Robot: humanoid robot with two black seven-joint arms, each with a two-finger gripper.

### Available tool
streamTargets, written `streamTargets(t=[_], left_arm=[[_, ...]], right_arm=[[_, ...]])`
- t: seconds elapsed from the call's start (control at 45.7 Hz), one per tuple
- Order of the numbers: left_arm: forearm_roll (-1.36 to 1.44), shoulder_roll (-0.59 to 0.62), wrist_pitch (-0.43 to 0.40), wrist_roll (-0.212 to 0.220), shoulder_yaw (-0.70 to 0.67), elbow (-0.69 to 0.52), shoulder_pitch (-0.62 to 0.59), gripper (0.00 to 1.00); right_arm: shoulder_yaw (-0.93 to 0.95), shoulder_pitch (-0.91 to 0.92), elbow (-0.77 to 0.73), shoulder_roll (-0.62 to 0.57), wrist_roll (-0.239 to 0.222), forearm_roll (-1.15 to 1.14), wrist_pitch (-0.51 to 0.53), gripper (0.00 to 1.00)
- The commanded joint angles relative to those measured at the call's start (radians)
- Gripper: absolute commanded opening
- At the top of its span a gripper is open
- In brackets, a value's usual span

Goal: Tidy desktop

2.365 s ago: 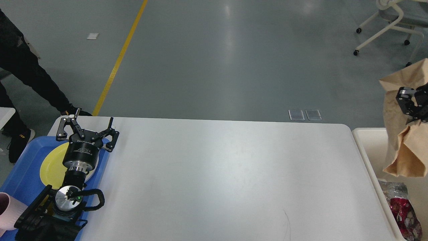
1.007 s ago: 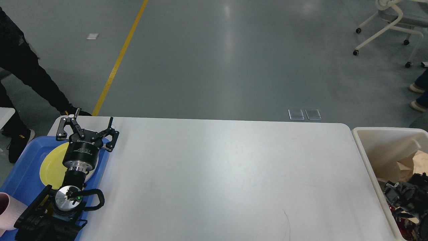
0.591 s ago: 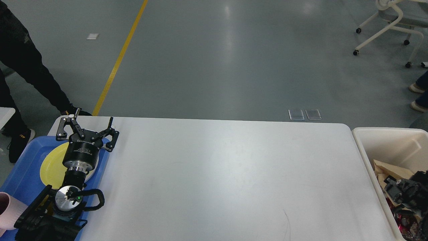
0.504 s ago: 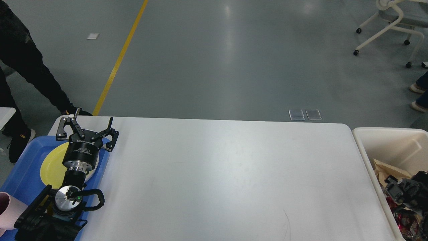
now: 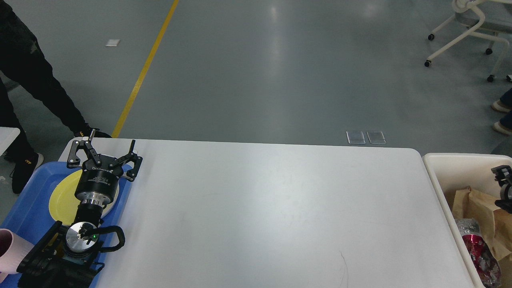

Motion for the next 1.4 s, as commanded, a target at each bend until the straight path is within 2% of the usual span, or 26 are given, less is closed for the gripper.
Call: streamTargets(t=[0.0, 0.109, 0.219, 0.328, 0.438, 0.504, 0.613, 0.701, 0.766, 0.81, 0.964, 1.029, 1.095, 1.161, 1.38], left_arm=[[0.000, 0.000, 0.000, 0.000, 0.000, 0.000, 0.000, 0.96], [0.000, 0.000, 0.000, 0.000, 0.000, 0.000, 0.000, 0.96], [0.000, -0.002, 0.000, 0.000, 0.000, 0.000, 0.000, 0.96], [0.000, 0.000, 0.000, 0.000, 0.000, 0.000, 0.000, 0.96], [0.000, 0.000, 0.000, 0.000, 0.000, 0.000, 0.000, 0.96], [0.000, 0.000, 0.000, 0.000, 0.000, 0.000, 0.000, 0.96], [0.000, 0.000, 0.000, 0.000, 0.000, 0.000, 0.000, 0.96], [0.000, 0.000, 0.000, 0.000, 0.000, 0.000, 0.002, 0.96], [0.000, 0.000, 0.000, 0.000, 0.000, 0.000, 0.002, 0.96], [0.000, 0.000, 0.000, 0.000, 0.000, 0.000, 0.002, 0.96], [0.000, 0.000, 0.000, 0.000, 0.000, -0.001, 0.002, 0.96], [0.000, 0.000, 0.000, 0.000, 0.000, 0.000, 0.000, 0.96], [0.000, 0.000, 0.000, 0.000, 0.000, 0.000, 0.000, 0.96], [0.000, 0.000, 0.000, 0.000, 0.000, 0.000, 0.000, 0.96], [0.000, 0.000, 0.000, 0.000, 0.000, 0.000, 0.000, 0.96]], right_arm=[[0.141, 0.065, 0.054, -0.035, 0.005, -0.003, 0.002, 1.00], [0.293, 0.101, 0.167, -0.099, 0.044, -0.005, 0.001, 1.00], [0.630, 0.096, 0.340, -0.176, 0.116, -0.003, 0.001, 1.00], [0.994, -0.029, 0.483, -0.176, 0.120, -0.002, 0.008, 1.00], [1.374, -0.218, 0.612, -0.092, 0.116, -0.015, 0.037, 1.00], [1.519, -0.284, 0.634, -0.044, 0.119, -0.078, 0.080, 1.00], [1.746, -0.371, 0.655, 0.061, 0.131, -0.222, 0.213, 1.00], [1.898, -0.482, 0.690, 0.155, 0.169, -0.295, 0.312, 1.00], [1.951, -0.536, 0.721, 0.201, 0.214, -0.342, 0.340, 1.00], [1.962, -0.556, 0.736, 0.223, 0.261, -0.373, 0.340, 1.00], [1.927, -0.612, 0.730, 0.258, 0.527, -0.500, 0.324, 1.00], [1.901, -0.614, 0.723, 0.272, 0.599, -0.545, 0.281, 1.00], [1.883, -0.614, 0.718, 0.275, 0.625, -0.548, 0.211, 1.00], [1.869, -0.614, 0.715, 0.273, 0.628, -0.548, 0.162, 1.00], [1.866, -0.617, 0.732, 0.277, 0.627, -0.542, 0.162, 1.00]])
